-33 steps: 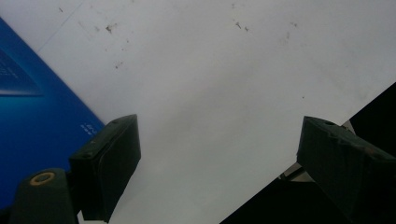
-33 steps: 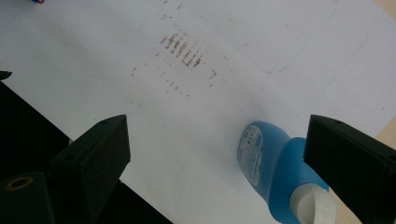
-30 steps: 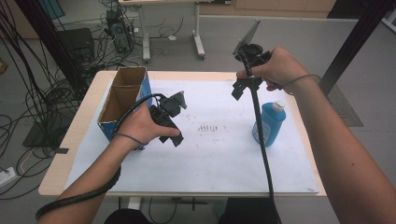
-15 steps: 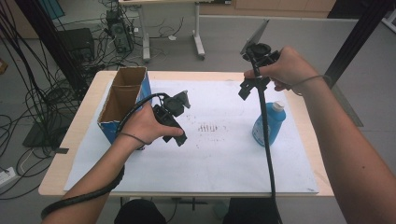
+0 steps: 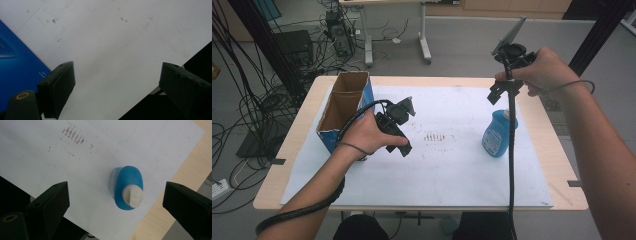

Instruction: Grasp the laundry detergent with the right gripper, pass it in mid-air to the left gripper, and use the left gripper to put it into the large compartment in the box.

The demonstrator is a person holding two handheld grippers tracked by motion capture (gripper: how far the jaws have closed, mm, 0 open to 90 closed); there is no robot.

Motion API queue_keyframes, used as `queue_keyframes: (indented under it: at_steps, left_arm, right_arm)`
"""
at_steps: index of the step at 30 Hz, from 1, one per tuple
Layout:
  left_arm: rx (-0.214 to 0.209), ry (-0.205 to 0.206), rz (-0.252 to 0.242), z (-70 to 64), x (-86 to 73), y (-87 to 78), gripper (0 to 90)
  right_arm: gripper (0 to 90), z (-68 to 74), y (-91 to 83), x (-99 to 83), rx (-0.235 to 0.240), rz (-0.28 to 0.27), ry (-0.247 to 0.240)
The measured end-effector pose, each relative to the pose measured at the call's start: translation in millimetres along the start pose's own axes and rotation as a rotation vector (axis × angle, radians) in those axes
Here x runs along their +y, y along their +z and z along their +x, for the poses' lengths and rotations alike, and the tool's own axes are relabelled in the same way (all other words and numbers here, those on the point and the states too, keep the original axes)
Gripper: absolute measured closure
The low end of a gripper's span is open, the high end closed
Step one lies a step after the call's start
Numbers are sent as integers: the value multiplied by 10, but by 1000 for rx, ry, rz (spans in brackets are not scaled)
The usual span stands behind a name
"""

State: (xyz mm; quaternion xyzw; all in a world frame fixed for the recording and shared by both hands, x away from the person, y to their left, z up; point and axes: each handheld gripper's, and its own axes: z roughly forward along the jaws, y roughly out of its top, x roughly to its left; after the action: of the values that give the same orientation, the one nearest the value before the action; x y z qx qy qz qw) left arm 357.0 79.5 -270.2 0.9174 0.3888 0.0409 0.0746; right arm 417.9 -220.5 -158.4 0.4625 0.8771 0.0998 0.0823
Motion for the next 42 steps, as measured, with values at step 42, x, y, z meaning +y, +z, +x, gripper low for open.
queue_keyframes:
  at_steps: [42]
  left_arm:
    - [-12,5,-11,-49,2,59,138]
  right_arm:
    - [67,-398,211,-671,-8,-32,114]
